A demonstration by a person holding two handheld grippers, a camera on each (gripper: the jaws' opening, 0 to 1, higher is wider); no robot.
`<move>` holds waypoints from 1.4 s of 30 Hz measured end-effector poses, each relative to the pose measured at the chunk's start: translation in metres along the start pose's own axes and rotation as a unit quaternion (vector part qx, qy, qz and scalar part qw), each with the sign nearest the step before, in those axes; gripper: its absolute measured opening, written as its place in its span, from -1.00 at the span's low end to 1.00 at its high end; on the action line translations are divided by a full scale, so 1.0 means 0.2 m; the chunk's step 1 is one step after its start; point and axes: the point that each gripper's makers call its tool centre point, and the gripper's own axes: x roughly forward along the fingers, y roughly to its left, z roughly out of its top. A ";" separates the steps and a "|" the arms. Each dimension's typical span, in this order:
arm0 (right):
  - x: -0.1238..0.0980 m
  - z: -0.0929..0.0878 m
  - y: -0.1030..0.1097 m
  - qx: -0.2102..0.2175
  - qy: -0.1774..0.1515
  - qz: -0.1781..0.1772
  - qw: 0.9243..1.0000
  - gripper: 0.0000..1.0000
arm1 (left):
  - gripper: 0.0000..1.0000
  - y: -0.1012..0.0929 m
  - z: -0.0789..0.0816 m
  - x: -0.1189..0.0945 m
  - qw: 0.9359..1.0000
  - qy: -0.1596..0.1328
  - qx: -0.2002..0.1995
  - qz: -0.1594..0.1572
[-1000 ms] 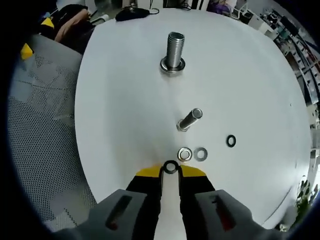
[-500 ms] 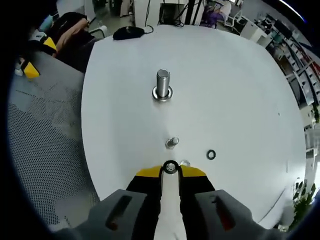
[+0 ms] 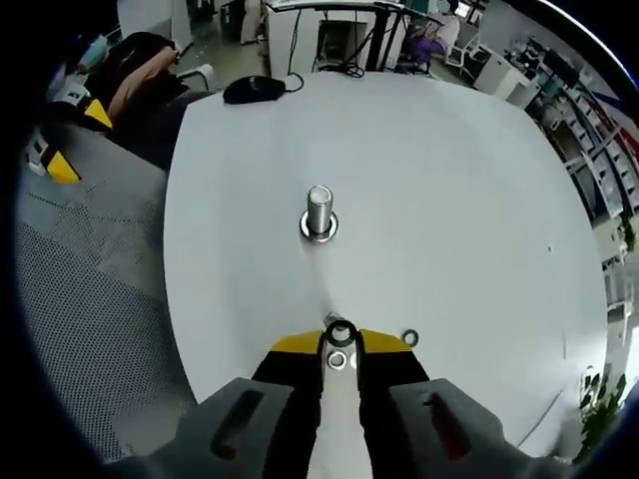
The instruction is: Place the washer onto the threaded stud by aligning its center hole with the stud, sliding it down to the base, and recovering from edge contact or off-axis alignment until the washer reaches the visible bottom stop.
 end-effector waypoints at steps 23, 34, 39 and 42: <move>0.18 -0.04 0.03 -0.016 0.038 0.028 0.999 -0.72 | -0.36 0.01 0.00 0.00 1.000 0.000 -0.004 0.009; 0.28 -0.07 0.04 -0.031 0.044 0.037 0.998 -0.71 | -0.35 0.04 -0.01 0.00 1.000 0.006 -0.005 0.018; 0.28 -0.07 0.04 -0.029 0.044 0.038 0.998 -0.69 | -0.35 0.04 -0.01 0.00 1.000 0.007 -0.005 0.019; 0.28 -0.07 0.04 -0.026 0.035 0.039 0.998 -0.51 | -0.35 0.04 -0.01 0.00 1.000 0.007 -0.005 0.019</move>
